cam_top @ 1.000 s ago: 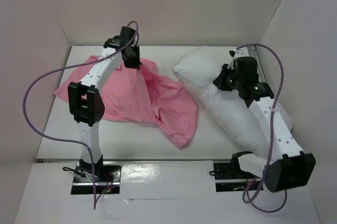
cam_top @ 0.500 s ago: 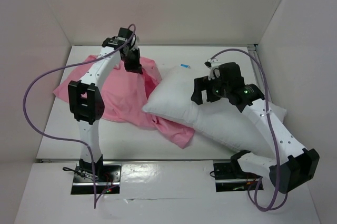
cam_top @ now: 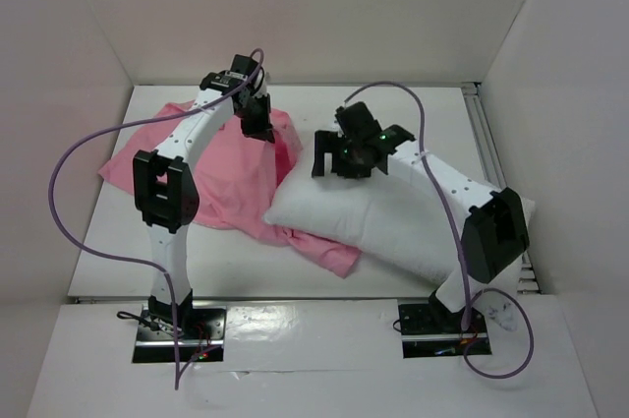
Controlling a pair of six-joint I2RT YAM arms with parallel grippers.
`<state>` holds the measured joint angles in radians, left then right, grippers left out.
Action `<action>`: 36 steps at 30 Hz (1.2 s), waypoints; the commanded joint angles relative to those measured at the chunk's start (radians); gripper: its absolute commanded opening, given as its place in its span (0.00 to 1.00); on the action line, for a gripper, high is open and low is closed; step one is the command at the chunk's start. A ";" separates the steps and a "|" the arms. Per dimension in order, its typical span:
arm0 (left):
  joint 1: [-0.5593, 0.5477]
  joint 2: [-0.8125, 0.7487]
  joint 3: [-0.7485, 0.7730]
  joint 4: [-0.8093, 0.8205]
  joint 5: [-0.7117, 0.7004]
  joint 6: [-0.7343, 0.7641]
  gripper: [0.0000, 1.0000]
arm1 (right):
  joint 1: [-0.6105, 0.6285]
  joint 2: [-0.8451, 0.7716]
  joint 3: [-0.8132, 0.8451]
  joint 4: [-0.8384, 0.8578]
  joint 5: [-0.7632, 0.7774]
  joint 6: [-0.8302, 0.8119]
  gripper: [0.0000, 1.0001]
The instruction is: Put the pillow into the pillowcase
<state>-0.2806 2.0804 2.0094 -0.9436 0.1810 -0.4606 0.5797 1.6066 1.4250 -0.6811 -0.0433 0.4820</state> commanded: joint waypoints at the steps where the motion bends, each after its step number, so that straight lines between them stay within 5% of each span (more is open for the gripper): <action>1: -0.008 -0.020 0.014 -0.006 -0.003 -0.018 0.00 | 0.016 -0.007 -0.131 0.109 -0.059 0.226 0.92; 3: -0.008 -0.029 0.014 -0.006 -0.003 -0.018 0.00 | 0.016 -0.007 -0.144 0.144 -0.047 0.248 0.61; 4: -0.008 -0.029 0.014 -0.015 -0.003 -0.018 0.00 | 0.016 -0.023 -0.144 0.144 -0.020 0.248 0.15; 5: -0.008 -0.029 0.014 -0.015 -0.003 -0.007 0.00 | 0.016 -0.040 -0.144 0.144 -0.004 0.248 0.00; 11: -0.008 -0.029 0.014 -0.015 -0.003 -0.007 0.00 | 0.016 -0.195 -0.084 0.117 0.071 0.097 0.00; 19: -0.008 -0.010 0.023 -0.015 -0.003 -0.007 0.00 | 0.067 -0.379 -0.109 0.104 -0.076 -0.066 0.00; 27: -0.008 0.012 0.045 -0.015 0.018 -0.007 0.00 | 0.287 -0.361 -0.161 0.017 -0.052 -0.109 0.00; 36: -0.008 -0.120 -0.073 -0.015 0.028 0.011 0.00 | 0.286 -0.202 -0.077 0.043 -0.004 -0.154 0.00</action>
<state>-0.2852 2.0602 1.9774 -0.9546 0.1932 -0.4706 0.8757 1.3628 1.2804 -0.6815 -0.0746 0.3698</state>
